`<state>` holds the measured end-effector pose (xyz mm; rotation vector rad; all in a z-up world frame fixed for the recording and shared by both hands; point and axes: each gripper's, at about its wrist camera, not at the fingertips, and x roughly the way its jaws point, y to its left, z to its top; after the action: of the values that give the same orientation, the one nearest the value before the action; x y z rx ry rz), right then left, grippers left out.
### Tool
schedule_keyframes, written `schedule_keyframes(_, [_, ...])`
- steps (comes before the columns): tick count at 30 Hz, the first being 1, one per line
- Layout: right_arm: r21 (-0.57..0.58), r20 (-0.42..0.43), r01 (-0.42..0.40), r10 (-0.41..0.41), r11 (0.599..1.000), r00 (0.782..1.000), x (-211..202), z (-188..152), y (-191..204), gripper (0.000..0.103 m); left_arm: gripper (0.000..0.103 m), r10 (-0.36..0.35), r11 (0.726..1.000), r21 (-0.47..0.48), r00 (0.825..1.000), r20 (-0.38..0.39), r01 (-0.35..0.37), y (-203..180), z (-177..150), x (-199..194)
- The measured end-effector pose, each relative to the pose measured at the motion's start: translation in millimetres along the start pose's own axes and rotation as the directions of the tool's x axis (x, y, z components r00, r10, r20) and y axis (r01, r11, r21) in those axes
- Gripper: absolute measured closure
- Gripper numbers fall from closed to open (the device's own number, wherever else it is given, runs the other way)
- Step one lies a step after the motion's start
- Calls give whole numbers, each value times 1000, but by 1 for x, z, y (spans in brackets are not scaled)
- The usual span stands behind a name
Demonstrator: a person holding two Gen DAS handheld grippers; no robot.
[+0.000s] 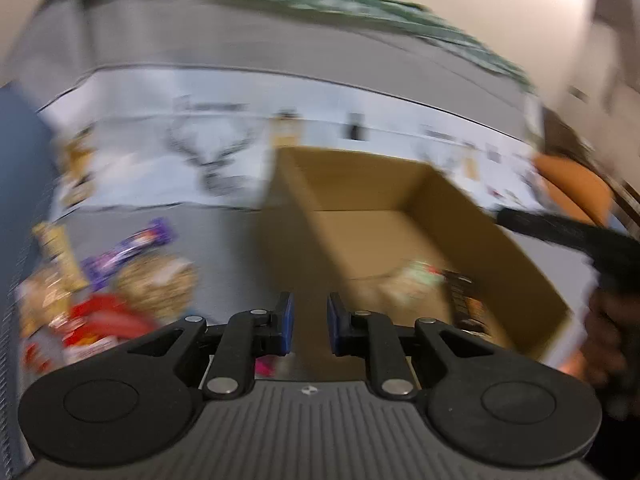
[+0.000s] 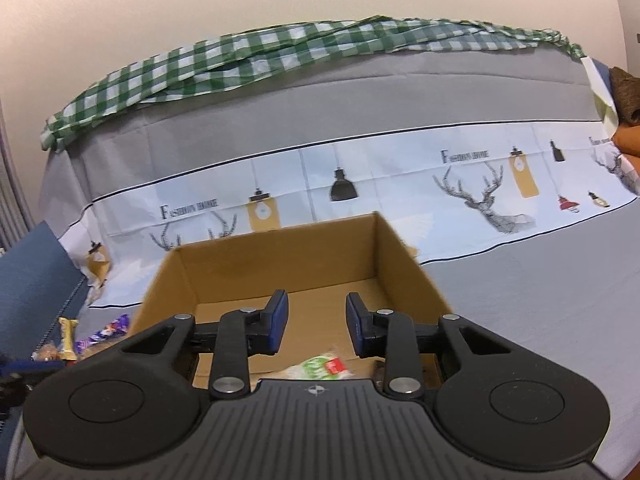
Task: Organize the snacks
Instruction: 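Move both open tools back toward the snack pile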
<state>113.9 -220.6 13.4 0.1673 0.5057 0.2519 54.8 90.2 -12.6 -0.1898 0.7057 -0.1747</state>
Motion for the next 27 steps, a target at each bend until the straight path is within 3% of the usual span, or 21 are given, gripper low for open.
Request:
schedule_keyframes(8, [-38,-24,-61,60,997,998,8,-6,39,69,84,53,976,-205,993,-104,-73,58,-2,6])
schedule_keyframes(16, [-52,-56,-134,131,990,990,12,-15,76,69,84,133,926,-339,984,-122,-167,91,-2,-3])
schedule_keyframes(20, [-63,-69,-171,166,983,984,14,-20,95,69,83,162,906,-372,978,-132,-201,100,-3,-5])
schedule_keyframes(27, [-110,-95,-231,221,967,971,16,-34,139,69,81,189,897,-373,969,-158,-236,105,-5,-5])
